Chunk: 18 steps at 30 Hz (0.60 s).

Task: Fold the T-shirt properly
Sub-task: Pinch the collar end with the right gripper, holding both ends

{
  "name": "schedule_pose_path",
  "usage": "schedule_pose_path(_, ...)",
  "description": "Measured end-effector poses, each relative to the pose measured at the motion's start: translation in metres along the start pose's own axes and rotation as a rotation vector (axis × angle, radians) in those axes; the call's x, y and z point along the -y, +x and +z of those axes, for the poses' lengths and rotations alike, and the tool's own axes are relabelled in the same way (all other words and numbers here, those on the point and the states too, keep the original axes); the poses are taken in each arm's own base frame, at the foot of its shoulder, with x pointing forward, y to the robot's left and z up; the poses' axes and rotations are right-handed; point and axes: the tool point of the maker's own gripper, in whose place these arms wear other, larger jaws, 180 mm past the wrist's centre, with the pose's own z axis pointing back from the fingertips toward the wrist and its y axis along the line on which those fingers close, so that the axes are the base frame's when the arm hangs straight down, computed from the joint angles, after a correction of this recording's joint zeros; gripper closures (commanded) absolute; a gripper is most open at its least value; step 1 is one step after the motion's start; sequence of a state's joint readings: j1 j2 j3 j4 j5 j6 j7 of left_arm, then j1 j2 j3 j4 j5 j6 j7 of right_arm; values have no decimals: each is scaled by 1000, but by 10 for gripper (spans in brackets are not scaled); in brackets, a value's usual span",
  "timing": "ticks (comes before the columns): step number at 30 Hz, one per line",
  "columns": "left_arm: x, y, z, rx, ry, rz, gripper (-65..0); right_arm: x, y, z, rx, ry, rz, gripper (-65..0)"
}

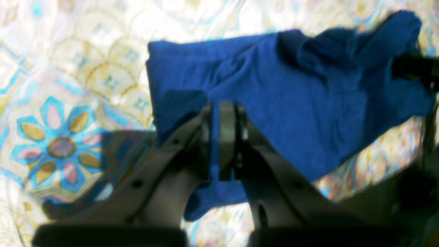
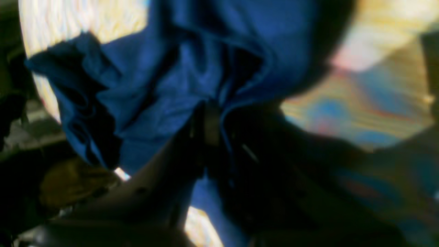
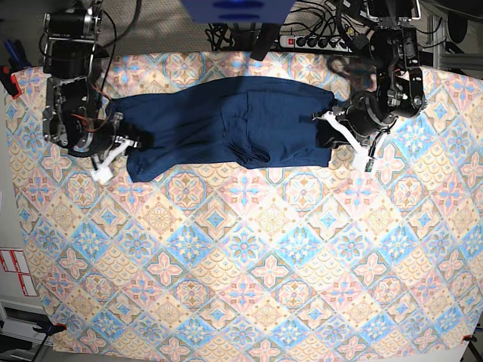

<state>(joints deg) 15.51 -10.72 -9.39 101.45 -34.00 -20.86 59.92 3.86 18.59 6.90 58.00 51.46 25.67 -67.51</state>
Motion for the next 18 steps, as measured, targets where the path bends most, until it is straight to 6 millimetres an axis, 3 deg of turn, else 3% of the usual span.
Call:
schedule_pose_path(6,21,15,-12,48,-44,35,-26,16,40,14,56,-56,-21,-5)
schedule_pose_path(11,31,27,-16,79,-66,46,-26,25,56,17,50,-104,-27,-5)
schedule_pose_path(15,31,29,-16,84,-65,42,-26,17,79,25,99,-100,-1,-5)
schedule_pose_path(18,30,29,-16,86,-64,44,-26,10,80,31,75,-109,45,-5)
